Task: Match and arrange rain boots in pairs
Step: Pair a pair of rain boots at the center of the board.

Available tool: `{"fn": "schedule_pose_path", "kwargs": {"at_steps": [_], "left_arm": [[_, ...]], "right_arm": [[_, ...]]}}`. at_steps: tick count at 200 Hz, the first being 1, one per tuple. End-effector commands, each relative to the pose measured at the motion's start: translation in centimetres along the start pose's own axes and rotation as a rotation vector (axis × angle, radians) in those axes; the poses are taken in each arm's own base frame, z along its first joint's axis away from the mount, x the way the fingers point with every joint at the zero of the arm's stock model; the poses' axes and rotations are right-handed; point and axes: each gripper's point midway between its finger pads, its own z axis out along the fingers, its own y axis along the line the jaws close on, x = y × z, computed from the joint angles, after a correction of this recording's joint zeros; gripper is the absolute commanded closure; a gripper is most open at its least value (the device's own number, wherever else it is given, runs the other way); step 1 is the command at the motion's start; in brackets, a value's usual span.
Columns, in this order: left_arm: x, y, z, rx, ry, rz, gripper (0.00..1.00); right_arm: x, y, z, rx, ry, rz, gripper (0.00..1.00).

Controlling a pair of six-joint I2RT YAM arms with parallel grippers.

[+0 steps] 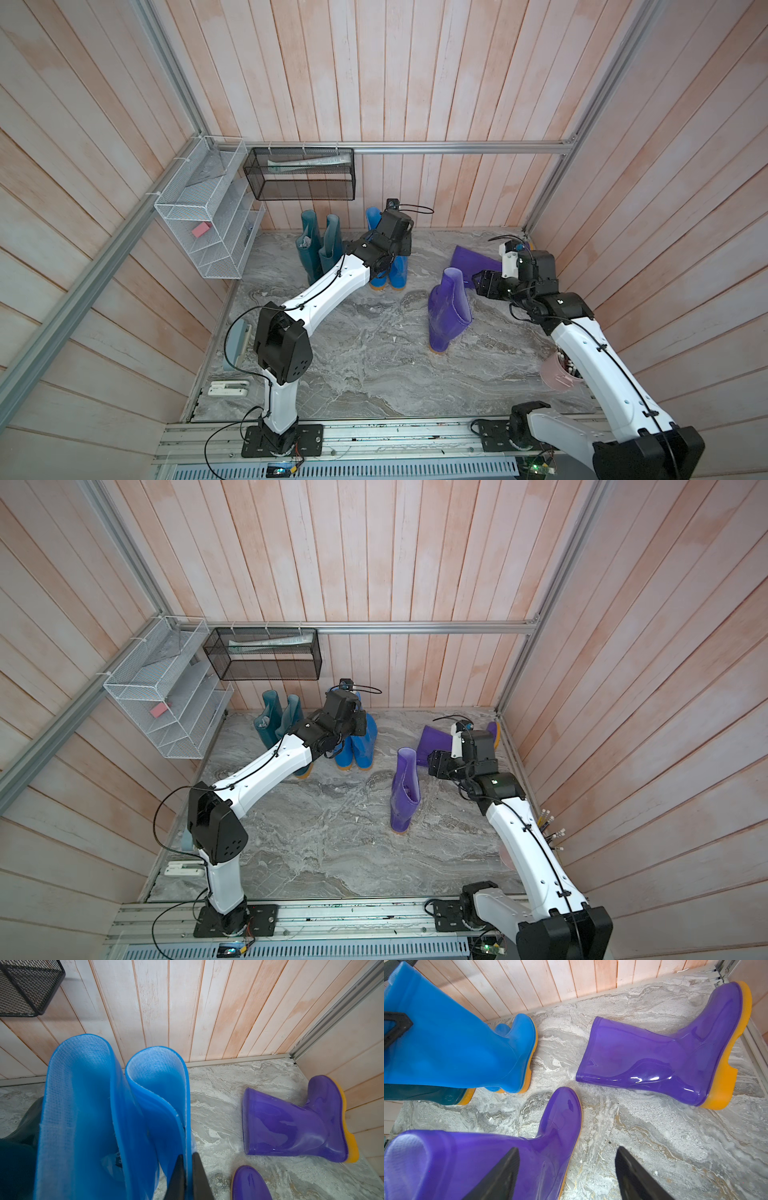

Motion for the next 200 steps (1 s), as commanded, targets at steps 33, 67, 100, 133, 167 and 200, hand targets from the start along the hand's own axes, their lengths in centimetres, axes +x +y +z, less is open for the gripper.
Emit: {"fn": "schedule_pose_path", "kwargs": {"at_steps": [33,67,100,133,167,200], "left_arm": [[-4.8,-0.9,-3.1,0.057,-0.137,-0.058,0.78],[-5.0,-1.2,-3.0,0.070,-0.144,-0.059,0.60],[-5.5,-1.2,-3.6,0.078,-0.157,-0.060,0.55],[-6.3,-1.3,-5.1,0.091,-0.176,-0.058,0.51],[-6.4,-1.8,-7.1,0.095,-0.173,-0.029,0.51],[-5.2,-2.7,-8.9,0.085,-0.138,0.016,0.50]], "right_arm": [[0.3,0.0,-0.1,-0.009,0.006,0.010,0.26],[0.1,0.1,-0.3,-0.009,0.002,0.009,0.26],[0.0,0.2,-0.6,-0.012,0.001,0.007,0.25],[-0.6,0.8,-1.4,-0.036,-0.004,0.004,0.25],[-1.6,2.2,-3.2,-0.069,-0.007,-0.009,0.23],[-2.4,4.6,-4.9,-0.112,-0.015,-0.033,0.22]]}}
